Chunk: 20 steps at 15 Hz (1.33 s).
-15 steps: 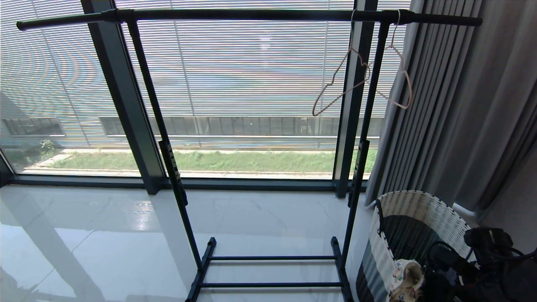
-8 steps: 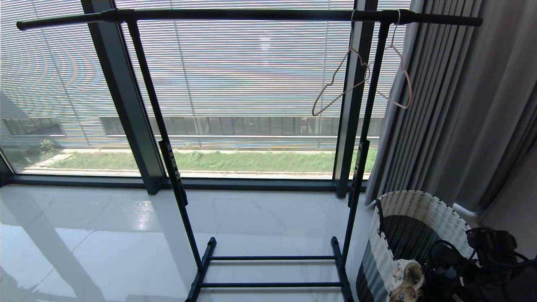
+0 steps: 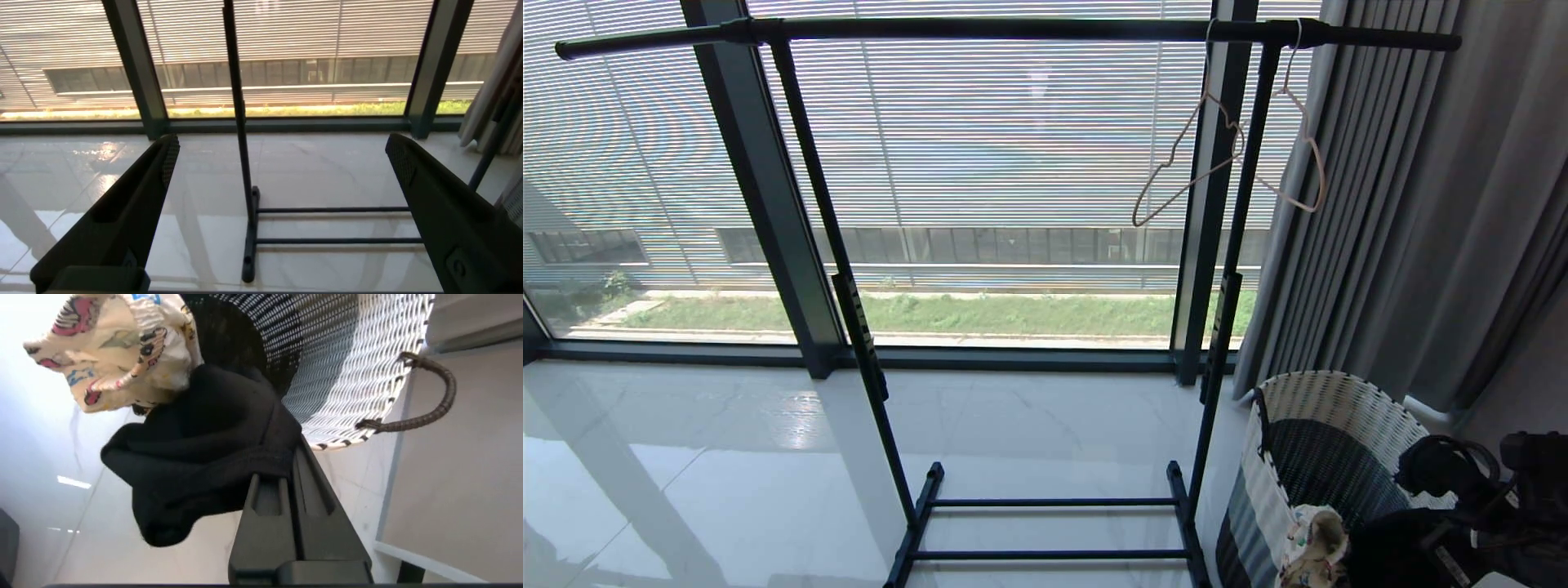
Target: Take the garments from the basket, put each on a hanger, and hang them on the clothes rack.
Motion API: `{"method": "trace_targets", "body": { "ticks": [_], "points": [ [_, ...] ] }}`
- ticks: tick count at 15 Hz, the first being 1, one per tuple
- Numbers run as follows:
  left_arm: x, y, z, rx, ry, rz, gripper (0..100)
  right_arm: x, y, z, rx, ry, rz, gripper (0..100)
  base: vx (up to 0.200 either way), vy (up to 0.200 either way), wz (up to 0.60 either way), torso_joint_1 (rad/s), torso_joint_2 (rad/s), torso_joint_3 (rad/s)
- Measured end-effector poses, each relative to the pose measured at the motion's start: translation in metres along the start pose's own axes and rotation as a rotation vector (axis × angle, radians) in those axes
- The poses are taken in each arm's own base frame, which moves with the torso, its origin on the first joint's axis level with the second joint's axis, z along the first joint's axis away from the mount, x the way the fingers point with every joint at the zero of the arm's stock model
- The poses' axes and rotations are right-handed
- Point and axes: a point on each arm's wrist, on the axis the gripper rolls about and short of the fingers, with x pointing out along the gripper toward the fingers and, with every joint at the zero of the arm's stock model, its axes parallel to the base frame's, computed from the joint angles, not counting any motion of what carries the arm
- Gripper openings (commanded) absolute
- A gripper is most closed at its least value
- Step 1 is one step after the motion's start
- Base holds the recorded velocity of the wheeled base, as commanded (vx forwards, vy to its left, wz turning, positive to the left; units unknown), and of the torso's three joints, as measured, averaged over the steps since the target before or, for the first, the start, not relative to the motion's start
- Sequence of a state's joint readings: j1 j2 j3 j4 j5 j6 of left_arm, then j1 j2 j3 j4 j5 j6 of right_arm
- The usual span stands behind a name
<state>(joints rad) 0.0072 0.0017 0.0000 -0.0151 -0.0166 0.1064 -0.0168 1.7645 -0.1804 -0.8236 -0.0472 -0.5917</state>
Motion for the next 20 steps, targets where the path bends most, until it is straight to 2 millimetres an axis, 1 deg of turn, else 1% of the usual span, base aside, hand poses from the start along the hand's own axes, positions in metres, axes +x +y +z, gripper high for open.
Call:
{"method": "trace_targets", "body": {
  "ticks": [3,4,6,8,10,11,13,15,17,20],
  "points": [
    [0.0,0.0,0.0,0.0,0.0,0.0,100,-0.026,-0.011,0.016,0.011,0.012,0.045,0,0.0,0.0,0.0,0.0,0.0,0.0],
    [0.0,0.0,0.0,0.0,0.0,0.0,100,-0.038,-0.019,0.027,0.014,0.013,0.061,0,0.0,0.0,0.0,0.0,0.0,0.0],
    [0.0,0.0,0.0,-0.002,0.0,0.001,100,-0.071,-0.036,0.051,0.029,-0.018,0.064,0,0.0,0.0,0.0,0.0,0.0,0.0],
    [0.0,0.0,0.0,-0.005,0.0,0.001,100,-0.112,-0.05,0.07,0.044,-0.076,0.049,0,0.0,0.0,0.0,0.0,0.0,0.0],
    [0.0,0.0,0.0,-0.009,0.0,0.001,100,-0.15,-0.057,0.082,0.051,-0.163,0.031,0,0.0,0.0,0.0,0.0,0.0,0.0],
    [0.0,0.0,0.0,-0.01,0.0,0.001,100,-0.164,-0.057,0.087,0.049,-0.215,0.019,0,-0.2,0.0,0.0,0.002,0.0,-0.002],
    [0.0,0.0,0.0,-0.006,0.0,0.0,100,-0.182,-0.056,0.092,0.045,-0.29,0.01,0,-0.2,0.0,0.0,0.005,0.0,0.0],
    [0.0,0.0,0.0,-0.005,0.001,0.001,100,-0.193,-0.055,0.094,0.033,-0.338,0.006,0,-0.2,0.0,0.0,0.002,0.01,0.005],
    [0.0,0.0,0.0,-0.005,0.0,0.0,100,-0.2,-0.054,0.096,0.025,-0.367,0.005,0,-0.2,0.0,0.0,-0.002,0.0,0.007],
    [0.0,0.0,0.0,-0.005,0.001,0.0,100,-0.203,-0.048,0.099,0.004,-0.395,0.036,0,-0.2,0.0,0.0,0.005,0.0,0.004]
  ]
}}
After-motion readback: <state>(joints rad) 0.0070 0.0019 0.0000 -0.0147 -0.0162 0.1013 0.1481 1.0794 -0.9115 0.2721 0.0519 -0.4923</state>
